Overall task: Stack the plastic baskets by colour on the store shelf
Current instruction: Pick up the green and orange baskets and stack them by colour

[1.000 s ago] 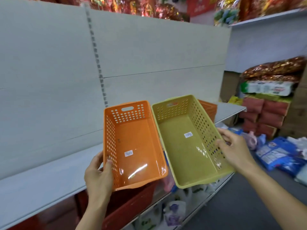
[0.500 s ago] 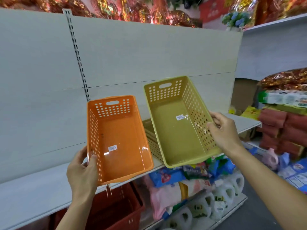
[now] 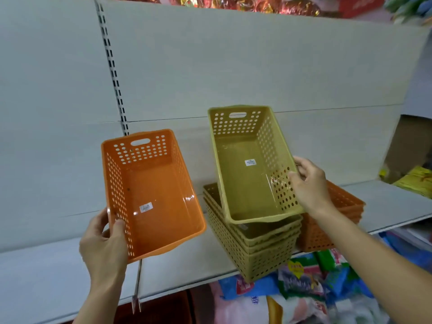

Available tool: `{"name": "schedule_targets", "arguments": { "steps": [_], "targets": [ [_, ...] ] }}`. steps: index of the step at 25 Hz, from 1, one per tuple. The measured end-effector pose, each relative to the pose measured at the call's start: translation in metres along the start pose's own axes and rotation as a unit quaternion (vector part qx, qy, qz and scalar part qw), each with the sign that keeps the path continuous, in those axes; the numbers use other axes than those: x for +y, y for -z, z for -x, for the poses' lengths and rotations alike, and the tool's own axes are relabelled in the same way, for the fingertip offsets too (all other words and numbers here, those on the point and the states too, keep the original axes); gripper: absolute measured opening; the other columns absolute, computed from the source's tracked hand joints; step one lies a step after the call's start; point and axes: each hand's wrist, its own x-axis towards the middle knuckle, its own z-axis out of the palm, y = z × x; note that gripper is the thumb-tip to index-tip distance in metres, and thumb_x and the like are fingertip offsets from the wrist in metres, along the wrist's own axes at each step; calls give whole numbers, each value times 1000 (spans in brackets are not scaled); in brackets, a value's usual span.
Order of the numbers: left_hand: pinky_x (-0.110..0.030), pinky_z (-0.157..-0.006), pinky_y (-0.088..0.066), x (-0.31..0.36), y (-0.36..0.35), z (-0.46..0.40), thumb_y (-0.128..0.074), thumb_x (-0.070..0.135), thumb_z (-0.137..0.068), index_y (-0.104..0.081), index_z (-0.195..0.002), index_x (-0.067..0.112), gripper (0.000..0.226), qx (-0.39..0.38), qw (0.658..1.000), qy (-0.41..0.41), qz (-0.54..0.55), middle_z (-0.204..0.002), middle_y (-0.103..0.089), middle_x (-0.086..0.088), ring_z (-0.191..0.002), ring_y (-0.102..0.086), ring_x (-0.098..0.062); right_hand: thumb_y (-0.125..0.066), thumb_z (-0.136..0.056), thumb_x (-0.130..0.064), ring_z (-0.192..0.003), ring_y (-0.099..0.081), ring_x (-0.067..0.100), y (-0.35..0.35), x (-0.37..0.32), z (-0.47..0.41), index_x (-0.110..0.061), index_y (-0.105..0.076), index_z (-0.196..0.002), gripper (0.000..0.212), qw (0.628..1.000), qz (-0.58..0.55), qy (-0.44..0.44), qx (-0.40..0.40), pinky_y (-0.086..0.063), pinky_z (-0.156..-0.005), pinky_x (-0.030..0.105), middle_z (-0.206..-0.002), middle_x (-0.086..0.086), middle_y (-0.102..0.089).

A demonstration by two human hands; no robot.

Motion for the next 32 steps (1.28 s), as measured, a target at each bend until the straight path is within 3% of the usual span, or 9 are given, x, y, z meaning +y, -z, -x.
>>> {"name": "schedule_targets", "arguments": {
  "steps": [4,8,14,18,20,24,26,29,32],
  "targets": [
    [-51,-82,-57,5,-4,5,-54,20,-97,-58,-130,23,34,25,1000,-3,-12,-116,-66,0,-99,-67,-27,-48,-94,-3,-97,-67,20,1,13,-21,-13,-56,-130,38,999,14,-43,-25,-56,-82,38,-113,3,-69],
    [-43,-81,-57,17,-10,16,-54,20,-97,-58,-131,23,34,62,998,-16,-12,-113,-65,2,-94,-66,-20,-46,-93,1,-76,-67,23,0,30,-37,-10,-60,-124,35,988,61,-92,-109,-54,-64,37,-87,1,-66],
    [-37,-77,-55,43,-30,44,-55,21,-98,-57,-131,24,34,103,994,-38,-7,-113,-65,4,-91,-65,-12,-51,-90,-6,-99,-66,27,10,55,-69,-14,-65,-113,28,978,103,-78,-165,-54,-89,51,-107,5,-70],
    [-26,-66,-51,62,-57,63,-54,20,-98,-57,-131,22,33,113,993,-46,2,-111,-64,6,-87,-62,-1,-50,-84,-14,-99,-68,28,6,61,-66,-23,-68,-108,32,952,128,-49,-275,-55,-88,46,-106,5,-73],
    [-24,-64,-51,73,-72,74,-54,19,-99,-57,-130,22,32,117,992,-55,3,-108,-64,7,-84,-62,0,-50,-92,-16,-113,-62,28,9,60,-55,-19,-62,-124,34,936,151,-24,-317,-49,-97,42,-123,9,-67],
    [-33,-71,-58,94,-105,95,-53,18,-98,-60,-125,25,28,131,987,-89,10,-105,-67,12,-88,-68,-6,-54,-93,-40,-143,-25,11,55,47,-35,-28,-24,-150,66,946,110,172,-252,-29,-110,33,-154,-9,-29],
    [-39,-74,-61,101,-129,108,-53,19,-97,-60,-123,25,27,132,985,-105,24,-111,-70,6,-92,-71,-11,-59,-87,-44,-144,-18,9,78,30,-20,-30,-21,-150,76,902,135,339,-232,-29,-111,34,-157,-7,-23],
    [-41,-74,-62,108,-180,137,-54,19,-98,-61,-116,31,22,80,988,-116,64,-111,-70,4,-91,-72,-13,-59,-83,-45,-144,-30,25,92,39,-9,-23,-34,-147,72,770,286,551,-148,-27,-113,57,-153,7,-40],
    [-41,-74,-62,110,-235,171,-52,18,-99,-60,-123,24,26,-24,992,-102,63,-110,-70,6,-91,-71,-9,-45,-98,-23,-110,-64,24,115,69,-18,-20,-62,-123,31,766,289,568,-84,-33,-107,59,-112,4,-72]
  ]
}}
